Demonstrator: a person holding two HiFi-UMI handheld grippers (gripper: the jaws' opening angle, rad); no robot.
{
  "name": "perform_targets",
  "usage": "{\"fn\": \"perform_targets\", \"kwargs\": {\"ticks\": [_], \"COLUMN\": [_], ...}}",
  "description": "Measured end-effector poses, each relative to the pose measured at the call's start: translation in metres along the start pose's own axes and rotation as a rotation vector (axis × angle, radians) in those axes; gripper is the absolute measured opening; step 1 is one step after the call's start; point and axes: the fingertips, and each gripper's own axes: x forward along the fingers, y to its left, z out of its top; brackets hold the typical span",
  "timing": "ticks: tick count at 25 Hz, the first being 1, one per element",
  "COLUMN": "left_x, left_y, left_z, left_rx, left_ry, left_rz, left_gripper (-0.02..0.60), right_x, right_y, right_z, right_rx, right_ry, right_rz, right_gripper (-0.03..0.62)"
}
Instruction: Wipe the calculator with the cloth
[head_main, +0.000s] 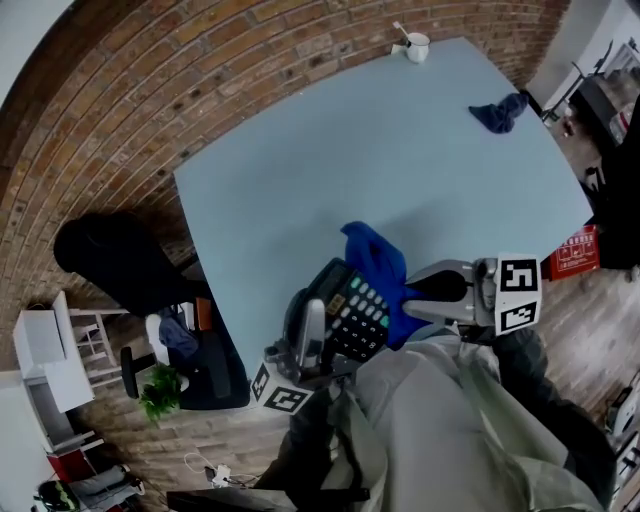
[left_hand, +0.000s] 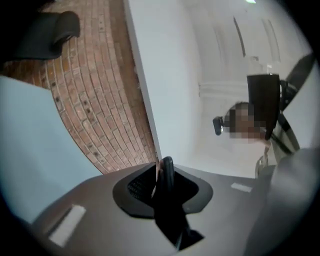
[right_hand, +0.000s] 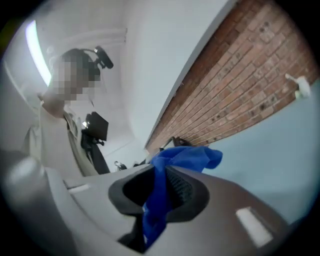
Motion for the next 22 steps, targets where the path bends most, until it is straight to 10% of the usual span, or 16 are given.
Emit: {"fn": "perform_targets", "kwargs": {"ticks": [9,18,22], "left_x": [0.019,0.002,0.008], "left_y": [-0.028,0.012,0.012], "left_z": [-0.035,0.016,0.010], "left_rx": [-0.288,-0.495,-0.630], "left_ry": [0.012,-0.280,-0.321], "left_rz": [-0.176,-0.102,-0.133], "left_gripper": [0.067,0.066,0.066], "right_x": [0.016,-0.008,0.008], "right_y": [-0.027,0.020,0.018], "right_z": [0.080,0.019,0.021], "right_rx": [0.193,0.472,0.424], "right_ry": [-0.461,-0.481,-0.548], "right_rz": [0.143,0.545,0.489], "right_gripper": [0.067,0.067,0.067]}}
